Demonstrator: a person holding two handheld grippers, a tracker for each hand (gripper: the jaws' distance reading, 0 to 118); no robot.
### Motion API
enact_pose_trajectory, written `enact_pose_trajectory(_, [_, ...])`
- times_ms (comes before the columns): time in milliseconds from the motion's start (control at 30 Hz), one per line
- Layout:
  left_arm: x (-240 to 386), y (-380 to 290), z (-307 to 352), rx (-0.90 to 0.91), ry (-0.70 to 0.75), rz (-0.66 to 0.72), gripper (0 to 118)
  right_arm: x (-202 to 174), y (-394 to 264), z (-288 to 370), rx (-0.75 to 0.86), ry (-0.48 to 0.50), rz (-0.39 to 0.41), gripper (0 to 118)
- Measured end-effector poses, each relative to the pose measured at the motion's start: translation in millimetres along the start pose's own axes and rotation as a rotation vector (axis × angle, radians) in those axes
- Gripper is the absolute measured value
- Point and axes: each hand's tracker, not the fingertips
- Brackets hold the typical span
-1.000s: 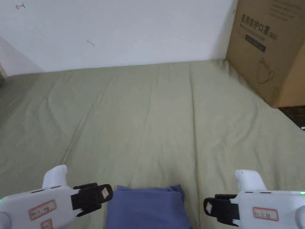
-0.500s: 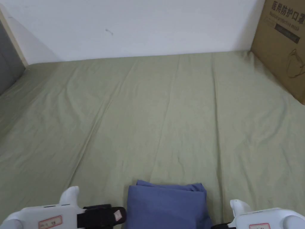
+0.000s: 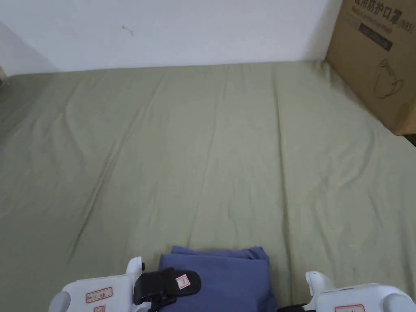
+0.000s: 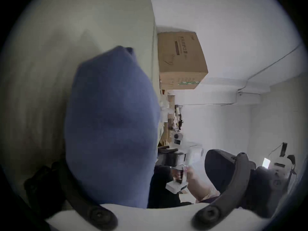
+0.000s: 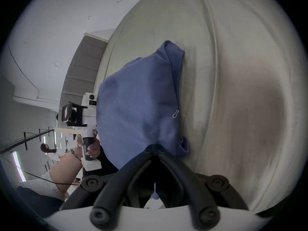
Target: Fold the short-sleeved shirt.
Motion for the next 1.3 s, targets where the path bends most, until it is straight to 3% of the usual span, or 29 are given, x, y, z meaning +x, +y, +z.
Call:
enact_pose_trajectory(33, [-2, 0, 7, 0.017, 0.071, -0.01, 117, 1, 0, 0, 0.002, 0.003, -0.003, 0])
enact_pose_trajectory(67, [-7, 0, 14, 0.027, 0.233, -0.033, 106, 2, 0, 0, 0.004, 0.006, -0.006, 0])
enact_pose_trajectory(100, [-15, -2, 13, 0.007, 0.33, -0.036, 79, 3, -1, 0, 0.01, 0.033, -0.018, 0])
enact_pose_trajectory(133, [-13, -7, 9, 0.04, 0.152, 0.027, 20, 2, -1, -1, 0.013, 0.055, -0.035, 0])
enact_pose_trajectory(167, [-1, -8, 6, 0.061, 0.172, 0.03, 19, 1, -2, -1, 0.017, 0.017, -0.048, 0])
enact_pose_trajectory(233, [17, -7, 4, 0.04, 0.269, -0.057, 19, -8, -3, 3, 0.025, 0.008, -0.034, 0])
enact_pose_trajectory(333, [46, -8, 17, 0.049, 0.268, -0.123, 19, -30, -3, 15, 0.047, -0.052, 0.085, 0])
enact_pose_trajectory(500, [111, 11, 92, 0.149, 0.391, -0.331, 20, -62, -2, 39, 0.106, -0.007, 0.103, 0])
enact_pose_trajectory(700, [157, 52, 207, 0.163, 0.77, -0.451, 20, -89, -2, 53, 0.143, -0.019, 0.167, 0])
enact_pose_trajectory(767, [159, 65, 233, 0.135, 0.895, -0.43, 20, -93, -4, 53, 0.143, -0.032, 0.179, 0])
enact_pose_trajectory(900, [162, 84, 260, 0.107, 1.213, -0.486, 20, -91, -6, 49, 0.129, -0.06, 0.164, 0])
enact_pose_trajectory(1100, [150, 105, 273, 0.085, 1.456, -0.538, 23, -87, -8, 44, 0.108, -0.121, 0.137, 0])
enact_pose_trajectory(1167, [153, 104, 277, 0.098, 1.547, -0.568, 47, -88, -9, 45, 0.113, -0.131, 0.145, 0])
enact_pose_trajectory(1200, [153, 107, 285, 0.108, 1.583, -0.588, 67, -89, -8, 46, 0.118, -0.132, 0.147, 0])
enact_pose_trajectory(1233, [157, 105, 288, 0.115, 1.599, -0.613, 99, -89, -7, 47, 0.121, -0.13, 0.148, 0])
enact_pose_trajectory(1267, [164, 102, 289, 0.143, 1.587, -0.648, 112, -89, -6, 49, 0.127, -0.127, 0.15, 0])
enact_pose_trajectory(1300, [170, 99, 289, 0.158, 1.589, -0.657, 114, -90, -5, 50, 0.134, -0.125, 0.151, 0])
